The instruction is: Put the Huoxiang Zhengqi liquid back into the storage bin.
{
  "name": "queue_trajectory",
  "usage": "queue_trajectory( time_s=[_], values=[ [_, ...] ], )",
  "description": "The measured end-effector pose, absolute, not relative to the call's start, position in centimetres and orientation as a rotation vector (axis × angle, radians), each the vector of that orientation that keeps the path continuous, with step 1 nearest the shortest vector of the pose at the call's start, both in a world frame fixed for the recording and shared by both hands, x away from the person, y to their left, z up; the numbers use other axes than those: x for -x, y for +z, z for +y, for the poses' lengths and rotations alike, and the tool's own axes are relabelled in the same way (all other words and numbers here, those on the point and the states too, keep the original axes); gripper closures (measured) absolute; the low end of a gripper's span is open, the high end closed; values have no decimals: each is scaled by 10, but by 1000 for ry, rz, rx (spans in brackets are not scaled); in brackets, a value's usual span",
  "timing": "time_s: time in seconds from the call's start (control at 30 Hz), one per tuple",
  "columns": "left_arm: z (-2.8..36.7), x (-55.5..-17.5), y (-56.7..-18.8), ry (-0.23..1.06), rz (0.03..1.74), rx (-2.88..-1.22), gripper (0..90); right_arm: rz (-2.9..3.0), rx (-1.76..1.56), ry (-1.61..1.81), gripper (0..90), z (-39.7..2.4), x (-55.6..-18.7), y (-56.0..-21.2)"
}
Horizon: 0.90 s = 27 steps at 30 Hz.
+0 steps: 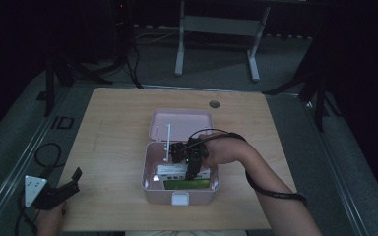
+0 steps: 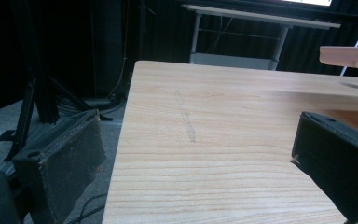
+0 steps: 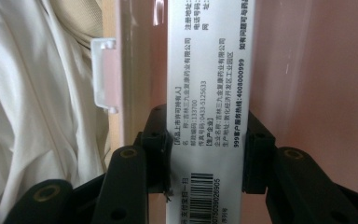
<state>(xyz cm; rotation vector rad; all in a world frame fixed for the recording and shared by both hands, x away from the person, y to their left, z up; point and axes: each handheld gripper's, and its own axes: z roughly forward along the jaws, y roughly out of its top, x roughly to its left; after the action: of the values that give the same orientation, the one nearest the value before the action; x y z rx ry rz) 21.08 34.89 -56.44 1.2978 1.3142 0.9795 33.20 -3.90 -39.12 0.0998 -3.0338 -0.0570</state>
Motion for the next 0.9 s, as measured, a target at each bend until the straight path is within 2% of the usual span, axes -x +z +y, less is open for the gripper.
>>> queue_trajectory(
  time_s=[0.9],
  values=[
    [349,-211,-564,976,1317,-1304,24,-2979,-90,4,616,-48,-338,-445]
  ],
)
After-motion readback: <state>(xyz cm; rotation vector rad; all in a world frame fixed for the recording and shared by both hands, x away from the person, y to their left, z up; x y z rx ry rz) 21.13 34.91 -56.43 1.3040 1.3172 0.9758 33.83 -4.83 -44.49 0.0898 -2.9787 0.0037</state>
